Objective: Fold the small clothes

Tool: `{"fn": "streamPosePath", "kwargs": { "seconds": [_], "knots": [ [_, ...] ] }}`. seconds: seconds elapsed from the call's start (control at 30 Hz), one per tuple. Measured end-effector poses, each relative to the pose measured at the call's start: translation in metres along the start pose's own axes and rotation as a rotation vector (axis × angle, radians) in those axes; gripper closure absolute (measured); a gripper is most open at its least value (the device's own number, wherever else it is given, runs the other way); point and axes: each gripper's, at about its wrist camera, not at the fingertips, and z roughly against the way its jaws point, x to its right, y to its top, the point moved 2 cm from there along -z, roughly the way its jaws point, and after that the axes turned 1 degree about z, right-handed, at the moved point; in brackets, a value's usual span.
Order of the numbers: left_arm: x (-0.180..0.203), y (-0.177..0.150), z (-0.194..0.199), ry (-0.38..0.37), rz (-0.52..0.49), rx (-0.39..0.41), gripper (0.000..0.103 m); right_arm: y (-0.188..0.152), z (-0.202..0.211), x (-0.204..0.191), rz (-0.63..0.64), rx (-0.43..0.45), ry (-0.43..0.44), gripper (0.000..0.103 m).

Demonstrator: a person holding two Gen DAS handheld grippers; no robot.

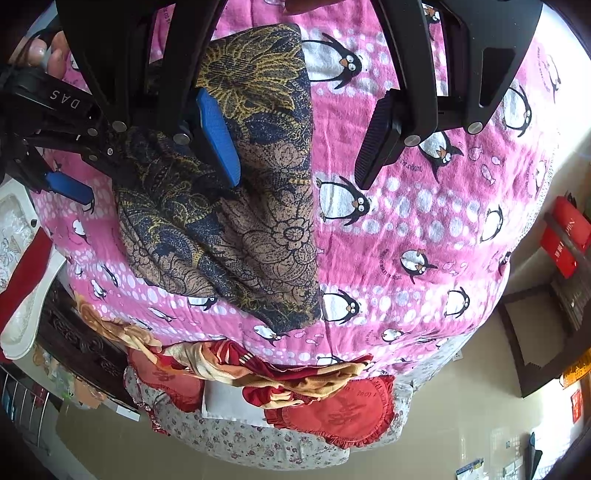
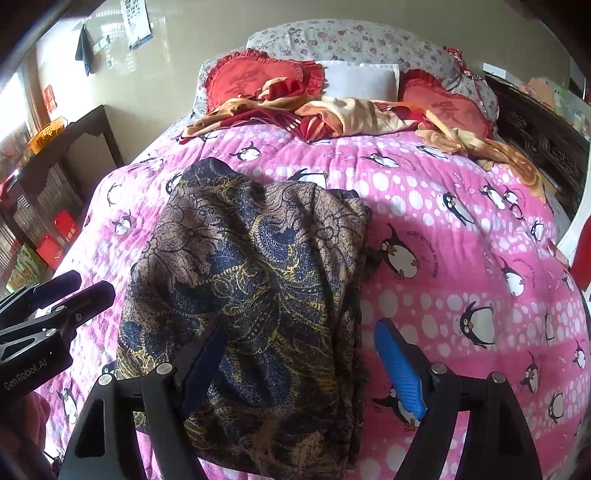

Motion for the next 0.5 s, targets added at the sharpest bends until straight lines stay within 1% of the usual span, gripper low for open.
{"fn": "streamPosePath", "kwargs": {
  "seconds": [0.5],
  "knots": [
    [-0.0018,-0.0015,-0.0056,0.006,0.003,-0.012,0.038,-0.0007,-0.0056,-0.0029,-0.003,-0.017,0.008,0.024]
  ]
}}
